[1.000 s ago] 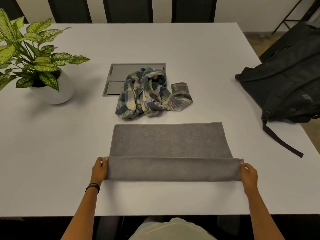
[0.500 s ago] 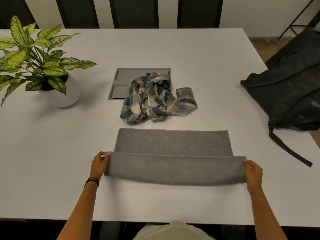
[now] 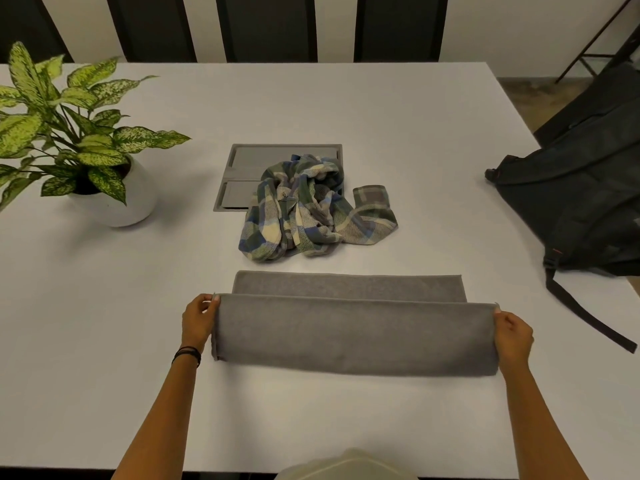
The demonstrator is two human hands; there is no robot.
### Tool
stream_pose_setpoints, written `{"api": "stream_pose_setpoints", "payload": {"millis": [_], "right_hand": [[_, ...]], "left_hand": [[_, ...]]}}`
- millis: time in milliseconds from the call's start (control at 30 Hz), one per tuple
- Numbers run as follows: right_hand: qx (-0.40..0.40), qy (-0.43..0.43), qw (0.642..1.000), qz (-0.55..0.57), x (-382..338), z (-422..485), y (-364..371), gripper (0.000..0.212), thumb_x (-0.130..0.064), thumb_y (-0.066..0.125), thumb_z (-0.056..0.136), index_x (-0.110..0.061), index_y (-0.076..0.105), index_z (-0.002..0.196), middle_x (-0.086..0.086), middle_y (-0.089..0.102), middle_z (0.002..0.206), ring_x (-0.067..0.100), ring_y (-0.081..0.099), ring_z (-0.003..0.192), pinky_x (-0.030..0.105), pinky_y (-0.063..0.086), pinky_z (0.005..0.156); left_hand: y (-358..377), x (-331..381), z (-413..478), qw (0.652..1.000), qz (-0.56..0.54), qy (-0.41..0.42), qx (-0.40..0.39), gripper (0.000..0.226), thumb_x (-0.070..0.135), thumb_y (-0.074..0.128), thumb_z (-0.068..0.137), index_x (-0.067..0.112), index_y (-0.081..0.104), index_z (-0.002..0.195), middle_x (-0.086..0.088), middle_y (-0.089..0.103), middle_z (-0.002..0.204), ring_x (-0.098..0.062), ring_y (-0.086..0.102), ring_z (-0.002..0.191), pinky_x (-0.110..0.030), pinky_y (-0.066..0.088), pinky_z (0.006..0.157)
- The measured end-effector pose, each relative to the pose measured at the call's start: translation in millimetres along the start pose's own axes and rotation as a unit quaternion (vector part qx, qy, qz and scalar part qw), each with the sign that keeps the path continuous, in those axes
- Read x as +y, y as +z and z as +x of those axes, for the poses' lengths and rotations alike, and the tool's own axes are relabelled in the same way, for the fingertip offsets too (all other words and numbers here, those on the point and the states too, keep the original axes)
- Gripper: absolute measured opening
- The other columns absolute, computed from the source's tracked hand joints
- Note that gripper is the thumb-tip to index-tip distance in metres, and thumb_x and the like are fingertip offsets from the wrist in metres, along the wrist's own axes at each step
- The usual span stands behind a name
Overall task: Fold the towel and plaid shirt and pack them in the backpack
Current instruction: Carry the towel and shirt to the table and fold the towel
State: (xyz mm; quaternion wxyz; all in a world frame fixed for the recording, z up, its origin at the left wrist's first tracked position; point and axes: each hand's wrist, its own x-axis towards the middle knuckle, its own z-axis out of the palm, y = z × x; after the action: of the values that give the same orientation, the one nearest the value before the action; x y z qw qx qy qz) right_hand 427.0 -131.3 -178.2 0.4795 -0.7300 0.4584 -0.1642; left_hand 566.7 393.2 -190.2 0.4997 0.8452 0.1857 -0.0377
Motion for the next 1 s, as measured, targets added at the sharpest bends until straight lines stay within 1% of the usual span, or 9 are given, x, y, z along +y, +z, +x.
{"api": "stream_pose_setpoints", "payload": {"millis": [100,167,233,333,467,600,667,800,1000], "right_hand": [[0.000,-0.001,1.000,-0.007,-3,9,8,0.028,-0.022,0.052,0.094,0.000,0.058,0.078,0.013,0.054,0.075,0.025,0.047,0.073,0.033,0.038,0.073],[-0.002,-0.005,1.000,-0.013,-3,15,13,0.030,-0.021,0.052,0.094,0.003,0.059,0.078,0.014,0.055,0.075,0.025,0.047,0.073,0.032,0.037,0.073],[-0.002,-0.009,1.000,-0.016,-4,21,17,0.032,-0.020,0.052,0.094,0.008,0.060,0.079,0.014,0.055,0.074,0.024,0.046,0.072,0.032,0.036,0.072],[-0.002,-0.012,1.000,-0.020,-8,31,25,0.030,-0.020,0.052,0.094,0.003,0.061,0.077,0.014,0.055,0.074,0.023,0.046,0.072,0.032,0.037,0.071],[0.001,-0.017,1.000,-0.026,-12,44,36,0.030,-0.022,0.052,0.094,-0.001,0.059,0.074,0.013,0.055,0.072,0.022,0.046,0.070,0.032,0.037,0.071],[0.001,-0.024,0.999,-0.031,-17,55,46,0.028,-0.021,0.051,0.094,-0.003,0.058,0.075,0.012,0.055,0.073,0.021,0.046,0.071,0.031,0.037,0.071],[0.002,-0.020,0.999,-0.033,-19,59,51,0.027,-0.021,0.051,0.094,-0.003,0.058,0.075,0.012,0.054,0.074,0.021,0.047,0.071,0.031,0.037,0.071],[0.006,-0.010,0.999,-0.043,-19,71,60,0.033,-0.023,0.052,0.094,0.003,0.061,0.077,0.013,0.055,0.073,0.022,0.047,0.071,0.030,0.037,0.070],[-0.003,0.001,0.998,-0.066,-16,83,70,0.033,-0.025,0.052,0.094,0.003,0.063,0.081,0.013,0.057,0.076,0.025,0.050,0.073,0.033,0.040,0.072]], "left_hand": [[5,0,7,1.000,0.004,0.002,0.022,0.021,0.028,0.055,0.093,0.008,0.061,0.093,-0.014,0.064,0.099,-0.031,0.059,0.094,-0.049,0.051,0.085],[9,2,12,1.000,0.003,-0.003,0.031,0.022,0.029,0.056,0.092,0.008,0.062,0.094,-0.013,0.065,0.098,-0.031,0.059,0.094,-0.049,0.051,0.085],[13,5,17,0.999,-0.003,-0.011,0.039,0.023,0.027,0.058,0.091,0.005,0.063,0.096,-0.014,0.065,0.100,-0.027,0.058,0.093,-0.045,0.050,0.087],[19,7,25,0.999,-0.005,-0.017,0.049,0.024,0.024,0.060,0.090,0.002,0.064,0.098,-0.016,0.065,0.100,-0.027,0.058,0.092,-0.038,0.046,0.087],[26,10,37,0.998,-0.006,-0.028,0.057,0.025,0.024,0.060,0.090,0.001,0.064,0.099,-0.017,0.066,0.101,-0.032,0.059,0.095,-0.037,0.045,0.086],[33,16,49,0.998,-0.005,-0.035,0.060,0.027,0.025,0.060,0.090,0.001,0.064,0.100,-0.015,0.065,0.101,-0.026,0.056,0.091,-0.036,0.044,0.085],[36,18,56,0.998,0.001,-0.036,0.060,0.028,0.026,0.060,0.089,0.001,0.064,0.100,-0.016,0.065,0.101,-0.028,0.056,0.091,-0.035,0.044,0.084],[43,21,70,0.997,0.024,-0.040,0.056,0.030,0.027,0.060,0.089,0.000,0.063,0.101,-0.018,0.065,0.103,-0.036,0.058,0.097,-0.037,0.045,0.086],[53,23,80,0.996,0.050,-0.053,0.052,0.031,0.027,0.059,0.090,-0.001,0.062,0.105,-0.020,0.064,0.108,-0.038,0.058,0.100,-0.043,0.045,0.090]]}}
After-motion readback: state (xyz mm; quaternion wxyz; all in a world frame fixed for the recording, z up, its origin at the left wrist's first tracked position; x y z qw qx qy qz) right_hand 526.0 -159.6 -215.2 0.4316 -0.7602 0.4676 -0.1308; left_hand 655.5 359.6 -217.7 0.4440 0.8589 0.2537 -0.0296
